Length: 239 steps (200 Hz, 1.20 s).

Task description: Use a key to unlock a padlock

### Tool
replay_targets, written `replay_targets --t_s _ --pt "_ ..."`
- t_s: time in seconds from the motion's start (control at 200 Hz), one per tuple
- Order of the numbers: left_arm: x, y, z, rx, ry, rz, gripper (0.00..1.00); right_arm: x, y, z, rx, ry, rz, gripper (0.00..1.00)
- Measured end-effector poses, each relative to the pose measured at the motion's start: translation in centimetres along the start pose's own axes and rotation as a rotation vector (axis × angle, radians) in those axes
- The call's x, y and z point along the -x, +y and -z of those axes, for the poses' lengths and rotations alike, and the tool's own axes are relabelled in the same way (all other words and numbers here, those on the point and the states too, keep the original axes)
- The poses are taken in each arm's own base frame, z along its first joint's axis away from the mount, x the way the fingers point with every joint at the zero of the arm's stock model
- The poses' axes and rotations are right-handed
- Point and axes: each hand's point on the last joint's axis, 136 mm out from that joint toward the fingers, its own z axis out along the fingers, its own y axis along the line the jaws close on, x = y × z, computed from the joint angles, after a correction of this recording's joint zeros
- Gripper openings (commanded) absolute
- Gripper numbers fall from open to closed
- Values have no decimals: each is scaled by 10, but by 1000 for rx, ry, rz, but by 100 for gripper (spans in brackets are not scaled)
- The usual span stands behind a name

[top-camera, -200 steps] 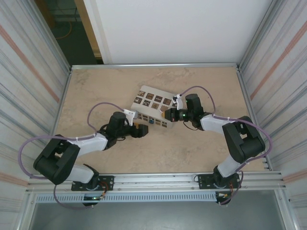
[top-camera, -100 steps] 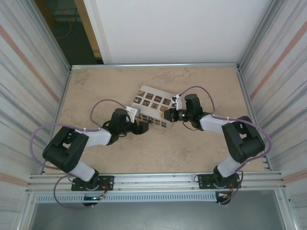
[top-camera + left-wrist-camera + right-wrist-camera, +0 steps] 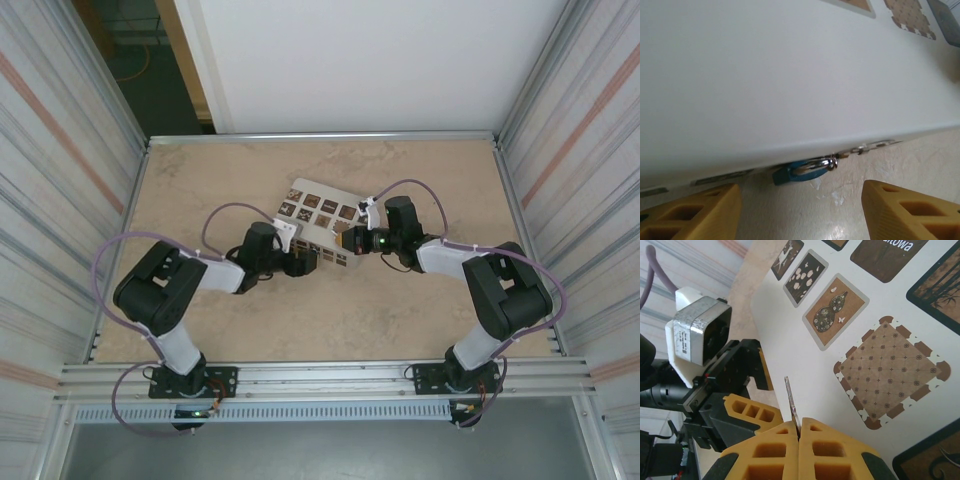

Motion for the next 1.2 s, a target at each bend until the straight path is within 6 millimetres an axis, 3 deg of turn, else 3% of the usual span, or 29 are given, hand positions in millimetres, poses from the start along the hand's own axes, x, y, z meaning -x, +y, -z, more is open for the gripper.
replay_targets --t_s 0.601,1.197 --pt "3 -1 -17 6 9 -2 52 0 2 -3 -10 -3 9 0" --pt "2 -2 -22 63 11 12 41 0 2 -3 -12 -3 11 0"
